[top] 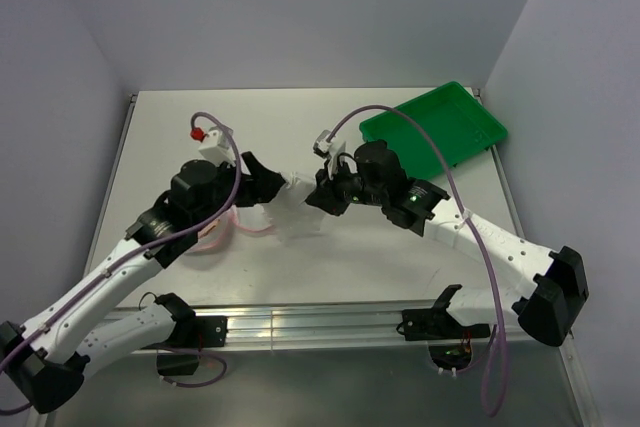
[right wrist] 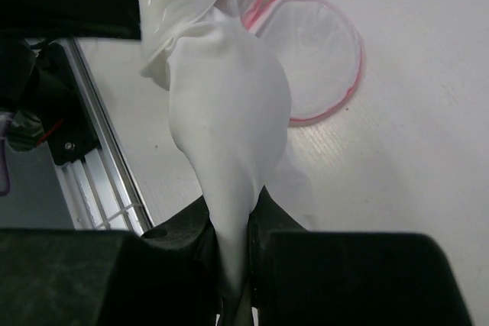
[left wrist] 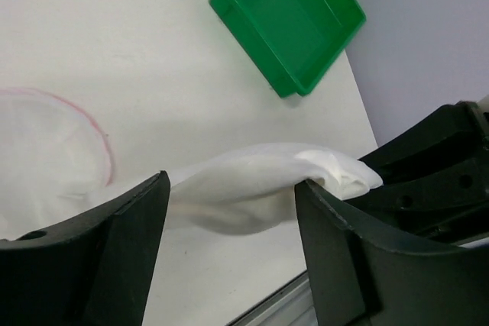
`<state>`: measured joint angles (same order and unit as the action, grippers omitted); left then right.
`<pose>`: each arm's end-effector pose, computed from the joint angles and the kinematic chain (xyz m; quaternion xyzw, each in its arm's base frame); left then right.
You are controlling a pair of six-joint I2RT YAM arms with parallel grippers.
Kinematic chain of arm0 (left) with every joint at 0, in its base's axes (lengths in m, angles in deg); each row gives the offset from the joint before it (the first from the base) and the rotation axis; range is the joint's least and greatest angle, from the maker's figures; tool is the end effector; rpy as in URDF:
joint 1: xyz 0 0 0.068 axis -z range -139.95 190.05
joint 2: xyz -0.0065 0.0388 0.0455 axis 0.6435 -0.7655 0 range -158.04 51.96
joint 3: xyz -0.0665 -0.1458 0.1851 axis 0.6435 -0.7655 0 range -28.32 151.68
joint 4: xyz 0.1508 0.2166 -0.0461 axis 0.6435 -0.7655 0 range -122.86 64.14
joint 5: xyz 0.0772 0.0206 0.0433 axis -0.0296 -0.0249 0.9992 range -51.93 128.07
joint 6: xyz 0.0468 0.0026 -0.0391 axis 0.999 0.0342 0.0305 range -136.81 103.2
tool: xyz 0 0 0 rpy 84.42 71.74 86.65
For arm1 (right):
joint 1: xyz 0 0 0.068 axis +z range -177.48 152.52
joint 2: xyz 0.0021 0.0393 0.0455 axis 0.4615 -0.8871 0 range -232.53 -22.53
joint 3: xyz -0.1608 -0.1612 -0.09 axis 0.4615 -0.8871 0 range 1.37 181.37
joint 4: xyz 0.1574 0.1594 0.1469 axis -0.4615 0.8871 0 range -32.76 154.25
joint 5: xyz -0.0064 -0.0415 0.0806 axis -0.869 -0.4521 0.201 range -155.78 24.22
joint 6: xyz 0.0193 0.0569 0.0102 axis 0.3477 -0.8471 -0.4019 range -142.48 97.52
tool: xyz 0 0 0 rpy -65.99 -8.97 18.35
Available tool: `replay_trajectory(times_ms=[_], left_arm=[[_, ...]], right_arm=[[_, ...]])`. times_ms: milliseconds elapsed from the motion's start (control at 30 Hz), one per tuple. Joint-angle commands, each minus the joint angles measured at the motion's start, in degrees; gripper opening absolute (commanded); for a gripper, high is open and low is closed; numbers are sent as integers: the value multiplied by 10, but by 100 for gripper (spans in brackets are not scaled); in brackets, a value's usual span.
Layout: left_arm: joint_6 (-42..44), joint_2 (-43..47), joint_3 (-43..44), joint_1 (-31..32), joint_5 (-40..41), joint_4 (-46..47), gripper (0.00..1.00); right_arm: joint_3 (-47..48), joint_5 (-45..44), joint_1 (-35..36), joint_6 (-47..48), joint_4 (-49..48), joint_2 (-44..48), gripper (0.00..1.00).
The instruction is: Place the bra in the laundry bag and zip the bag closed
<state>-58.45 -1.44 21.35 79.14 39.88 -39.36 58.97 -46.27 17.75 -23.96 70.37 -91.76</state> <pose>0.1945 -0.1562 0.3101 -0.0272 0.8045 -0.3745 0.4602 0.2017 0.2249 0.2923 -0.3940 0.7362 0.3416 0.4312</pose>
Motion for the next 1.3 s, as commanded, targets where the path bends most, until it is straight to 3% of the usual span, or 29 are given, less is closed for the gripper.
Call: replay_trajectory(times_ms=[0,233,367,500,700,967,1100,1200,1233,1267], left_arm=[[22,54,37,0,115,-79,73],[-43,144,0,-9,322,-233,70],[-79,171,-14,-34,377,-293,68],[-73,139,-40,-83,423,-329,68],[-23,76,-27,-120,408,-311,69],[92,-13,-19,-257,304,-237,66],[130,-21,-26,-285,219,-207,60],[136,-27,-40,-286,171,-182,45],[133,-28,-43,-286,155,-176,32],[131,-31,-48,-286,147,-173,24]], right_arm=[[15,4,0,-34,-39,23,8],[39,13,-2,-119,-70,46,0],[36,20,-3,-175,-117,59,0],[12,30,-2,-217,-185,73,0],[-35,33,-2,-230,-204,115,0],[-76,28,-2,-238,-220,165,0],[-86,26,-3,-240,-226,173,0],[-91,19,-3,-245,-232,172,0],[-92,19,-3,-247,-235,172,0],[-94,15,-3,-249,-239,172,0]])
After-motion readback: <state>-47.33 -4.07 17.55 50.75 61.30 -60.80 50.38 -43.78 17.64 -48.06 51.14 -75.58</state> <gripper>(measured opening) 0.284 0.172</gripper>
